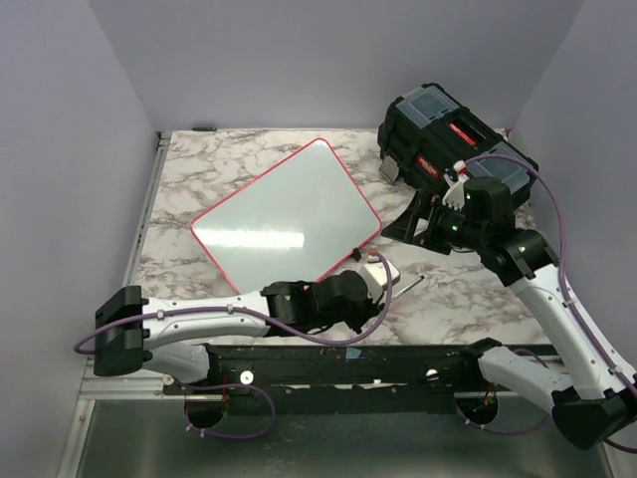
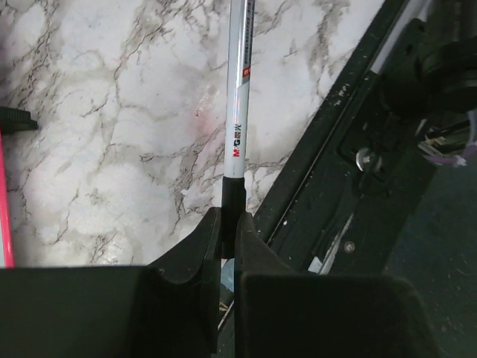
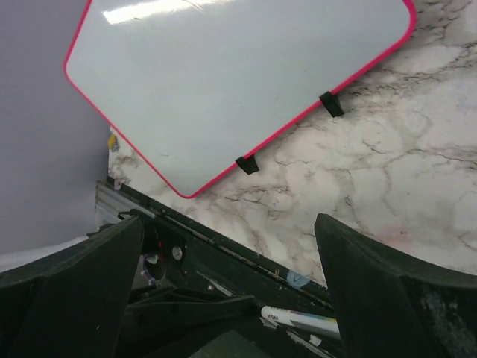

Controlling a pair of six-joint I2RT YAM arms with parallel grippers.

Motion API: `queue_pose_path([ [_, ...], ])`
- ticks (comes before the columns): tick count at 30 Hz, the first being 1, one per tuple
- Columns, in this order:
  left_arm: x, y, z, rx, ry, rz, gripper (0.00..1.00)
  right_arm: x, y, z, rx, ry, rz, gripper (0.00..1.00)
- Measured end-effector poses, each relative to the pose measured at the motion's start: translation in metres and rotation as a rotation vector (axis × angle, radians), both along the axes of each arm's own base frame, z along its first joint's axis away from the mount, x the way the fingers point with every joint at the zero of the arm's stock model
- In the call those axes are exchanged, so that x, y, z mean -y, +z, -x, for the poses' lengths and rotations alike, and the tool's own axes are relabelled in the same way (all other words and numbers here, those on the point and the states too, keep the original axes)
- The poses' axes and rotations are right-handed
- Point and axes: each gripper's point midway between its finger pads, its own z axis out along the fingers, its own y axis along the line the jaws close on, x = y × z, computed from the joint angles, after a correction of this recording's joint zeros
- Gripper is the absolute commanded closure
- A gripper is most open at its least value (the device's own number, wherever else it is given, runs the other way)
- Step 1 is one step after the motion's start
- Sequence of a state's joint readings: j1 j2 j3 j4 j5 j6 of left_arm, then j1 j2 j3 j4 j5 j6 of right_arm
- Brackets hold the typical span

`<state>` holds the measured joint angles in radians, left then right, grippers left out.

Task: Write a sentence on the whiteboard
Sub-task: Pass from the left arm to the right

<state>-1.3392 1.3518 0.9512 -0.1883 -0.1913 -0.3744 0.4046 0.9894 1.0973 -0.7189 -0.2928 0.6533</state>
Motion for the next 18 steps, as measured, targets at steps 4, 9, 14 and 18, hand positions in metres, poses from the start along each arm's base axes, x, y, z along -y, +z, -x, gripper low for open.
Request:
queue_pose_path([
  [4, -0.009, 0.026, 0.012, 0.024, -0.091, 0.038, 1.0, -0.008, 0.015, 0.004, 0.031, 0.054, -0.037, 0.0],
  [9, -0.024, 0.048, 0.018, 0.058, -0.154, 0.065, 1.0, -0.015, 0.025, 0.016, 0.044, 0.128, -0.08, 0.0],
  [14, -0.046, 0.086, 0.019, 0.144, -0.193, 0.133, 1.0, -0.029, 0.04, 0.033, 0.054, 0.236, -0.162, 0.0],
  [18, -0.059, 0.108, 0.017, 0.222, -0.211, 0.177, 1.0, -0.034, 0.052, 0.045, 0.08, 0.291, -0.219, 0.02],
])
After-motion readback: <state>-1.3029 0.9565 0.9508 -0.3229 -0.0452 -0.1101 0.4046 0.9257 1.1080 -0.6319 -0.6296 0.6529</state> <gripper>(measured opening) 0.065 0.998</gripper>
